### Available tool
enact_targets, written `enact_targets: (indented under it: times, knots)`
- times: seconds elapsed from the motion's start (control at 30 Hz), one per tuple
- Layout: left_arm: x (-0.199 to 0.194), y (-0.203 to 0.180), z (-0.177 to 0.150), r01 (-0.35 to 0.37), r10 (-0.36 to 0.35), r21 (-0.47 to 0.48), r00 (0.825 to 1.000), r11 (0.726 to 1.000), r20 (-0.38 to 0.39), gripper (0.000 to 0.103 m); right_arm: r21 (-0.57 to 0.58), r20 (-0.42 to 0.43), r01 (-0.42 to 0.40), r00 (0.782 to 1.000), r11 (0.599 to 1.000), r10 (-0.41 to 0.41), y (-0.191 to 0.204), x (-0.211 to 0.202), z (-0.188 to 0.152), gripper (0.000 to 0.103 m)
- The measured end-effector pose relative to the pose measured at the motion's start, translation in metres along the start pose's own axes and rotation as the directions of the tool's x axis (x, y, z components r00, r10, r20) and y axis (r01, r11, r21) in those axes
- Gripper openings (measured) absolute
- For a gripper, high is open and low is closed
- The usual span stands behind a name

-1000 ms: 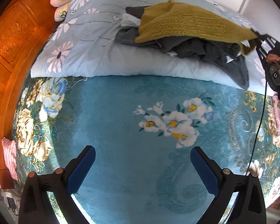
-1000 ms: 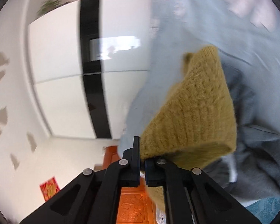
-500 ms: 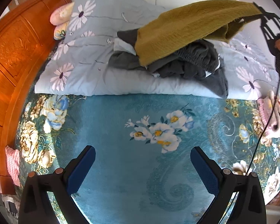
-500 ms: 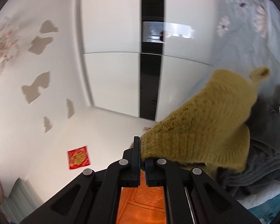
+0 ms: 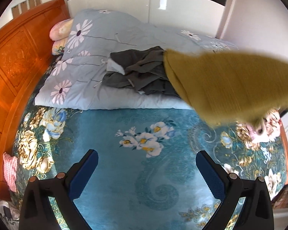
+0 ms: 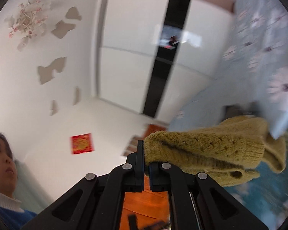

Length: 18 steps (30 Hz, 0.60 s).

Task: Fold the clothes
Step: 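Lift the sweater off the pile with the right gripper and carry it onto the blanket, then lower the sweater onto the teal blanket while the left gripper approaches its other edge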

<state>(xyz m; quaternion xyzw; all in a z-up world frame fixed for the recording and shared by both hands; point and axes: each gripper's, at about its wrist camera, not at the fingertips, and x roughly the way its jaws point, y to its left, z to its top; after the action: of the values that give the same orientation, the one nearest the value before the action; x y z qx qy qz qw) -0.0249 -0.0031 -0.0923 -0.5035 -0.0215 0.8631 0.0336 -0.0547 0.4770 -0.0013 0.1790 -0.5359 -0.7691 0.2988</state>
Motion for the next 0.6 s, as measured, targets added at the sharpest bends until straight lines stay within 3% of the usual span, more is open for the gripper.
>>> enact_targets:
  times: [0.03,0.1,0.17,0.23,0.43,0.57,0.6]
  knots:
    - [0.0,-0.004,-0.001,0.007,-0.007,0.009,1.0,1.0,-0.003,0.103,-0.001,0.014,0.09,0.996,0.996,-0.09,-0.002,-0.03,-0.004,0.003]
    - [0.002,-0.013,-0.004,0.023,-0.022,0.026,1.0,0.999,-0.018,0.103,0.035,0.036,0.29,0.956,0.956,-0.291,-0.009,-0.09,-0.014,0.004]
    - [0.007,-0.024,-0.007,0.041,-0.039,0.043,0.998,0.998,-0.041,0.103,0.135,0.033,0.467,0.879,0.874,-0.475,-0.04,-0.134,-0.028,0.004]
    - [0.013,-0.037,-0.008,0.058,-0.054,0.067,0.997,0.996,-0.064,0.103,0.273,0.007,0.571,0.804,0.775,-0.595,-0.083,-0.178,-0.05,0.004]
    - [0.038,-0.087,-0.004,0.087,-0.067,0.184,0.992,0.979,-0.108,0.103,0.518,-0.048,0.638,0.687,0.57,-0.725,-0.161,-0.256,-0.114,0.004]
    - [0.058,-0.131,0.008,0.127,-0.097,0.264,0.988,0.956,-0.122,0.103,0.473,-0.2,0.751,0.6,0.46,-0.775,-0.178,-0.259,-0.135,0.004]
    - [0.063,-0.145,0.011,0.141,-0.109,0.288,0.986,0.947,-0.123,0.103,0.461,-0.24,0.76,0.603,0.457,-0.761,-0.182,-0.258,-0.141,0.004]
